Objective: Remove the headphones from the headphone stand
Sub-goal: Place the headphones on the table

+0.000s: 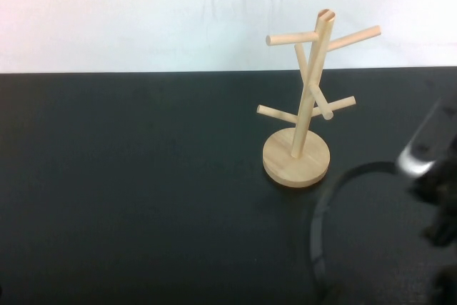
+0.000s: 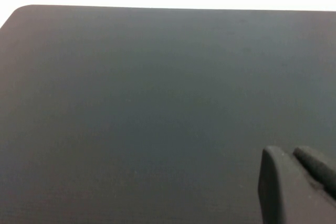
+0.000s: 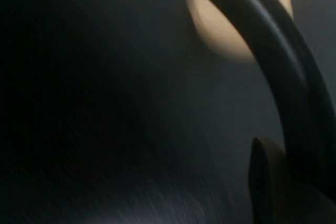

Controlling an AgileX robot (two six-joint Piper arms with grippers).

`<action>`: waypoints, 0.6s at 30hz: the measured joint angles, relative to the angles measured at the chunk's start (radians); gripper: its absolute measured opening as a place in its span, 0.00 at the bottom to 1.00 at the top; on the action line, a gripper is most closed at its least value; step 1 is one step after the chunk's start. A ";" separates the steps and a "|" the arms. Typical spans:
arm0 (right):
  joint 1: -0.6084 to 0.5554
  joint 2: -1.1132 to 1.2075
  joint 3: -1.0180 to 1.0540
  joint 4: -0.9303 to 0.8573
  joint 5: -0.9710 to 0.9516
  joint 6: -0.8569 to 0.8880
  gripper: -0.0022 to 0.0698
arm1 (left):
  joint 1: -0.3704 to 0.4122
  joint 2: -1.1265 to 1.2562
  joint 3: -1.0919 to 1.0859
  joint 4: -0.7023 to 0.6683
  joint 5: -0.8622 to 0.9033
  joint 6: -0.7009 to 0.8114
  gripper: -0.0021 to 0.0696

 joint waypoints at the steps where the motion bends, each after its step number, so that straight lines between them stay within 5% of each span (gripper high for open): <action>1: -0.032 0.016 -0.006 -0.066 0.030 0.084 0.02 | 0.000 0.000 0.000 0.000 0.000 0.000 0.03; 7: -0.157 0.139 -0.013 -0.059 -0.044 0.153 0.02 | 0.000 0.000 0.000 0.000 0.000 0.000 0.03; 18: -0.165 0.454 -0.144 -0.119 -0.108 0.146 0.02 | 0.000 0.000 0.000 0.000 0.000 0.000 0.03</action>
